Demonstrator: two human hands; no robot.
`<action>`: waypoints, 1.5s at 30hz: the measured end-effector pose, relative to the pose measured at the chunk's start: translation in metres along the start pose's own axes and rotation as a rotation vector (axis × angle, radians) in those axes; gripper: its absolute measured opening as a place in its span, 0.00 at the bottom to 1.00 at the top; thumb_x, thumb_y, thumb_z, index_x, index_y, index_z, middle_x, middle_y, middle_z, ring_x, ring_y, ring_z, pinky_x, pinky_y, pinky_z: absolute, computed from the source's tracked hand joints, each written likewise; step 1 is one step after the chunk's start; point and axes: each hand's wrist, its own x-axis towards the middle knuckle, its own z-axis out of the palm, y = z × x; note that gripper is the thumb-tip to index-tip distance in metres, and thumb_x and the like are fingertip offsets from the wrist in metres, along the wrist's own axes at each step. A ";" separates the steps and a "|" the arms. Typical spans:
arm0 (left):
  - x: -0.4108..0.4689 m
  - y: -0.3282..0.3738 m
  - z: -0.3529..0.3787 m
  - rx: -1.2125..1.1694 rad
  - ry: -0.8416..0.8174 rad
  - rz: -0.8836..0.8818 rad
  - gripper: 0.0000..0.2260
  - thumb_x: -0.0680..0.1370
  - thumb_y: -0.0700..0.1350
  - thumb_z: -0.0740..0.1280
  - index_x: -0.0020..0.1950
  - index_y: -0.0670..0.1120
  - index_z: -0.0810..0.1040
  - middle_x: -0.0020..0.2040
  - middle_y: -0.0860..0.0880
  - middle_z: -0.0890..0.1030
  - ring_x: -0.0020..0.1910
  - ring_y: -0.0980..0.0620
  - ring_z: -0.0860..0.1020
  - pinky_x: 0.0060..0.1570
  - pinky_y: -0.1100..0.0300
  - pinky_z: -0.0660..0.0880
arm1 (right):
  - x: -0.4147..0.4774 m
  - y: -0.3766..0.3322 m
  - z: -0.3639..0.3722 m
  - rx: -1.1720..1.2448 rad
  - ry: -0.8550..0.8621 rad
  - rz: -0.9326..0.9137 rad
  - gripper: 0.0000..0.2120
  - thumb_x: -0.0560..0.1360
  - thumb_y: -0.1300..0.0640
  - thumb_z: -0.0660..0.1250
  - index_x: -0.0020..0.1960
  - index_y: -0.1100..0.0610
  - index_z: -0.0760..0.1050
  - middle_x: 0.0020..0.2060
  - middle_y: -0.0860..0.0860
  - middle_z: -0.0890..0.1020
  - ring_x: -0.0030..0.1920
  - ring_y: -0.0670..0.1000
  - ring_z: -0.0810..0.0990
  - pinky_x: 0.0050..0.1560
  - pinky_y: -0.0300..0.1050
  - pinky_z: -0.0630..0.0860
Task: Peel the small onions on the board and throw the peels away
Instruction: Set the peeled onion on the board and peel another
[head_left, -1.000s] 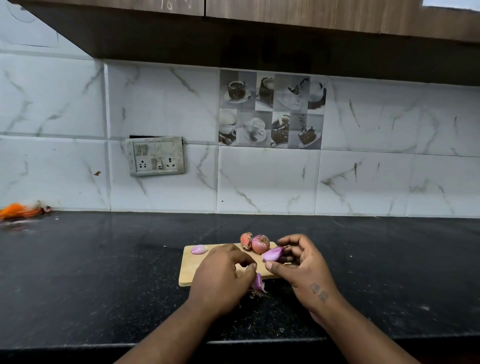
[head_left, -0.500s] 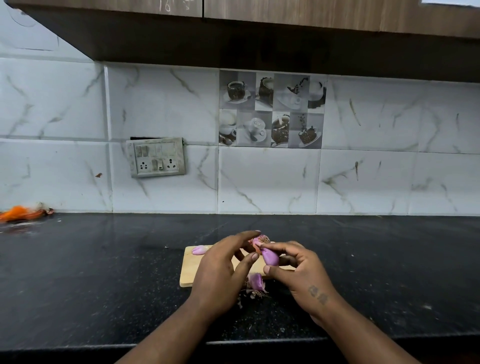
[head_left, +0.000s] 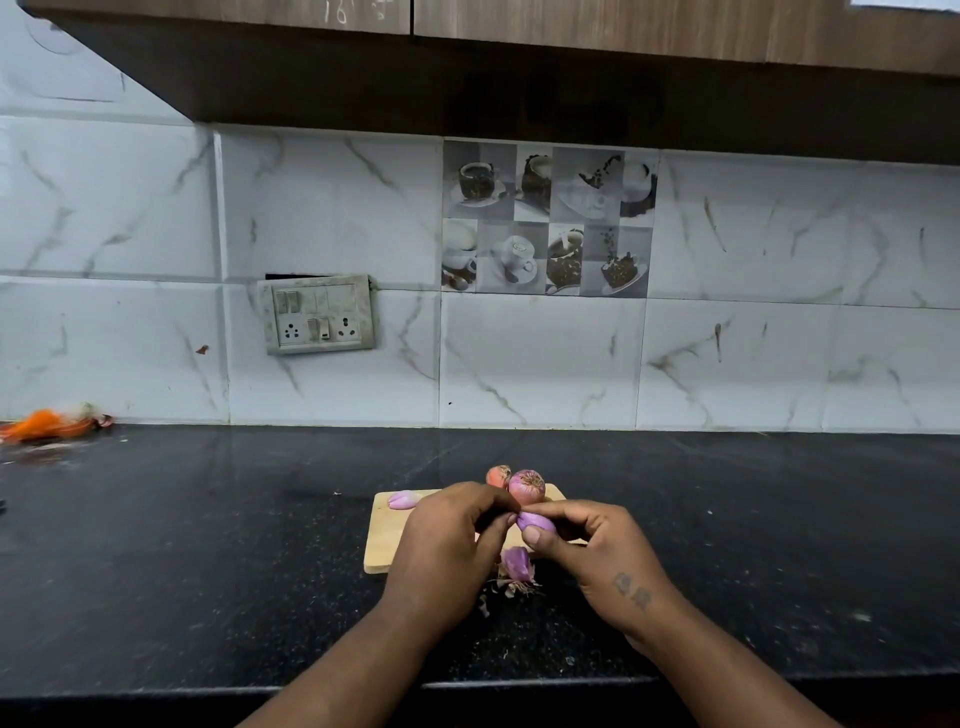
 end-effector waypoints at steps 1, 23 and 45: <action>0.000 0.001 0.000 0.028 -0.007 0.007 0.05 0.78 0.44 0.72 0.50 0.54 0.85 0.44 0.59 0.84 0.44 0.61 0.80 0.47 0.60 0.78 | 0.000 -0.001 0.000 -0.012 -0.002 -0.002 0.07 0.74 0.61 0.76 0.50 0.52 0.88 0.47 0.48 0.89 0.50 0.46 0.87 0.53 0.40 0.80; 0.001 0.004 -0.006 -0.082 -0.027 -0.002 0.06 0.75 0.41 0.73 0.47 0.52 0.87 0.38 0.57 0.83 0.40 0.59 0.80 0.39 0.65 0.75 | -0.003 -0.002 -0.007 0.128 -0.042 -0.074 0.09 0.72 0.61 0.74 0.51 0.56 0.88 0.49 0.56 0.89 0.55 0.57 0.86 0.57 0.48 0.82; 0.000 -0.004 0.004 -0.082 -0.060 -0.042 0.06 0.79 0.44 0.71 0.51 0.55 0.84 0.45 0.61 0.85 0.47 0.62 0.81 0.49 0.57 0.78 | 0.000 0.001 -0.001 0.025 0.042 -0.042 0.25 0.65 0.71 0.81 0.54 0.48 0.82 0.50 0.52 0.87 0.52 0.52 0.86 0.48 0.43 0.83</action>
